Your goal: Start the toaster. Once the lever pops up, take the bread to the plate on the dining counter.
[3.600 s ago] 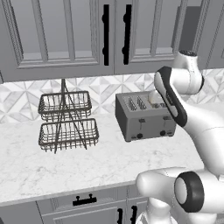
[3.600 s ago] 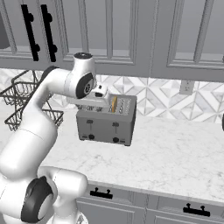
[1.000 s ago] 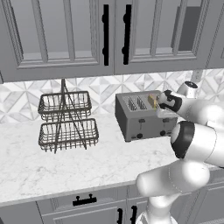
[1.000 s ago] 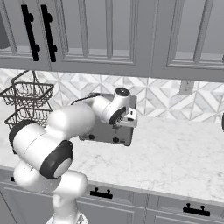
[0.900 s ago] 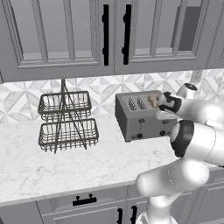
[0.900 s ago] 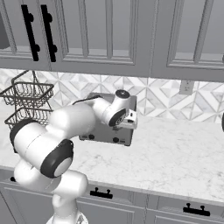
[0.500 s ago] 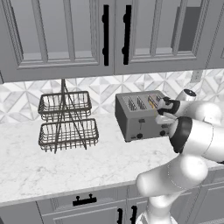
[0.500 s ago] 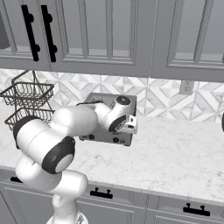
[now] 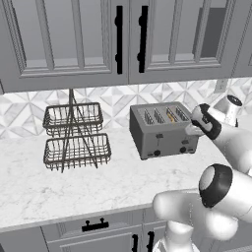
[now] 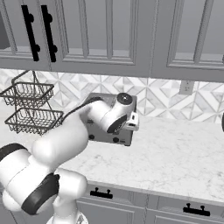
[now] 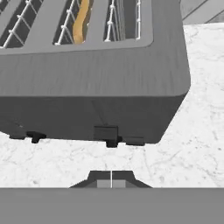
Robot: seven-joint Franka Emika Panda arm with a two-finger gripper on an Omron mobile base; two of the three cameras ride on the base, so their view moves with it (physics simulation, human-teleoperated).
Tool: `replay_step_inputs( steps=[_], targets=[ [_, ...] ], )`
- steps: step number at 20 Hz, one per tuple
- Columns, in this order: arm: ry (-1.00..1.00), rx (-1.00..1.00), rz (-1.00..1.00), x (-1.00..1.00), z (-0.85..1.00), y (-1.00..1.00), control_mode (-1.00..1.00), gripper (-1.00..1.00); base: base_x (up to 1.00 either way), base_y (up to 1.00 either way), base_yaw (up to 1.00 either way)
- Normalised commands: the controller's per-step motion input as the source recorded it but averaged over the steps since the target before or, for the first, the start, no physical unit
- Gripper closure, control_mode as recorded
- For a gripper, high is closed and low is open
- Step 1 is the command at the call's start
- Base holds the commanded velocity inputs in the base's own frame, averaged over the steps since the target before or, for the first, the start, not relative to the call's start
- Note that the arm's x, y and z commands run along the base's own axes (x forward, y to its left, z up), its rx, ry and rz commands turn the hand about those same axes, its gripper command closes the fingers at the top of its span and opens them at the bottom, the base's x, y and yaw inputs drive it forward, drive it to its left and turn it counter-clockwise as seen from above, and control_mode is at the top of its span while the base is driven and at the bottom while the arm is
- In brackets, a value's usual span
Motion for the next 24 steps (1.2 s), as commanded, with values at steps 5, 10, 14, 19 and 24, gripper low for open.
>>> replay_step_inputs(
  steps=[5,10,14,19,24],
  targets=[
    [-0.10,0.00,0.00,-0.61,1.00,0.16,-1.00,1.00,0.00,0.00,0.00],
    [0.00,-0.01,0.00,-0.25,1.00,0.56,-1.00,1.00,0.00,0.00,0.00],
    [0.00,0.00,0.00,-0.16,1.00,0.48,-1.00,1.00,0.00,0.00,0.00],
    [0.00,0.00,0.00,-0.05,0.59,0.20,-1.00,1.00,0.00,0.00,0.00],
    [0.02,-0.01,-0.02,0.00,0.04,0.02,-1.00,-1.00,0.00,0.00,0.00]
  ],
)
